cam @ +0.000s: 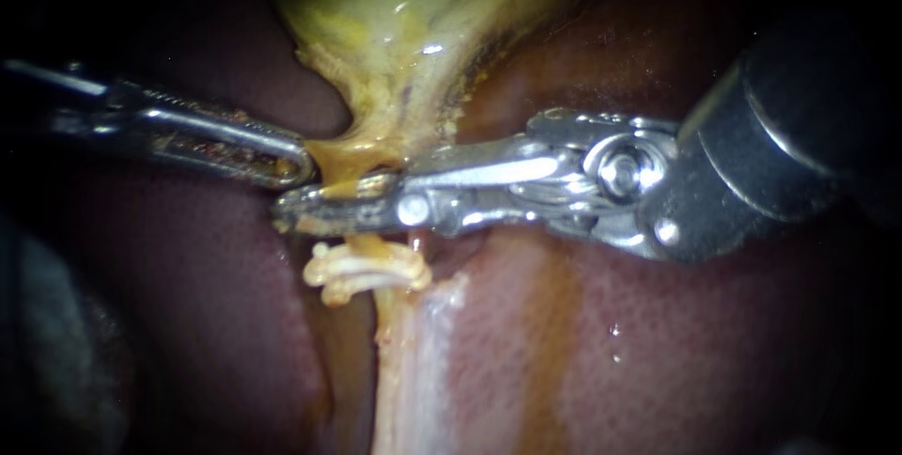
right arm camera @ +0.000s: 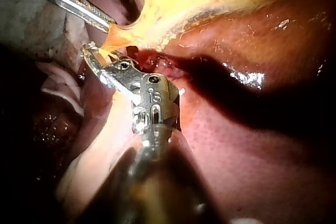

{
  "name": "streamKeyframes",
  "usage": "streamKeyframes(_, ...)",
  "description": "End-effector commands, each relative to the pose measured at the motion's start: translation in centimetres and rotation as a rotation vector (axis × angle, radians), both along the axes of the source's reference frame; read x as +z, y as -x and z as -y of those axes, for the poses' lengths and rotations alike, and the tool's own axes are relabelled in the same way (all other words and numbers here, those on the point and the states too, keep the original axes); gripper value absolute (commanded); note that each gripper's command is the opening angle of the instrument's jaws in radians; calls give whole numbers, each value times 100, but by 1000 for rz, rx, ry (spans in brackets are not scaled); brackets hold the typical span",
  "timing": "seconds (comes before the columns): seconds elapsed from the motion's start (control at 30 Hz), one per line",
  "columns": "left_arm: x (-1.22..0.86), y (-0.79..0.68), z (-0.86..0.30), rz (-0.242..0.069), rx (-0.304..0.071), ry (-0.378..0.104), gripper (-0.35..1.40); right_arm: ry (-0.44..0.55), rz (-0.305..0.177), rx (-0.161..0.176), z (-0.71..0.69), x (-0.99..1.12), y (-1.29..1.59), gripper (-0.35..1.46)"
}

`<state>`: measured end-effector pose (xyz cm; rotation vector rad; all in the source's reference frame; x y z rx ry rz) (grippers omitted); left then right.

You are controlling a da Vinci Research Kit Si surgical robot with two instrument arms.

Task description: Going back third clip left tube

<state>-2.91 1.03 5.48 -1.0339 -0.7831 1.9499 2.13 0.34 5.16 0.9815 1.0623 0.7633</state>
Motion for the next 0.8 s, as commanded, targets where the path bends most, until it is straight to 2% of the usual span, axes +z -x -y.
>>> streamKeyframes(0.03,0,0,0,0,0,0,-35,-2,-8,5,0,2,0,-35)
streamKeyframes(0.07,0,0,0,0,0,0,-35,-5,-24,12,0,4,0,-34)
streamKeyframes(0.17,0,1,0,0,0,0,-35,-3,-43,22,6,16,-3,15)
streamKeyframes(0.27,0,1,0,0,0,0,-35,8,-40,23,13,34,-8,39)
streamKeyframes(0.43,0,1,0,0,0,0,-35,46,-44,20,21,66,-10,48)
streamKeyframes(0.53,0,0,0,0,0,0,-35,118,-42,-1,20,81,-7,49)
streamKeyframes(0.67,0,0,0,0,0,0,-35,249,-10,-29,16,89,-1,50)
streamKeyframes(0.7,0,0,0,0,0,0,-35,281,6,-26,16,89,2,50)
streamKeyframes(0.8,0,-1,0,0,0,0,-35,353,4,-32,18,87,12,50)
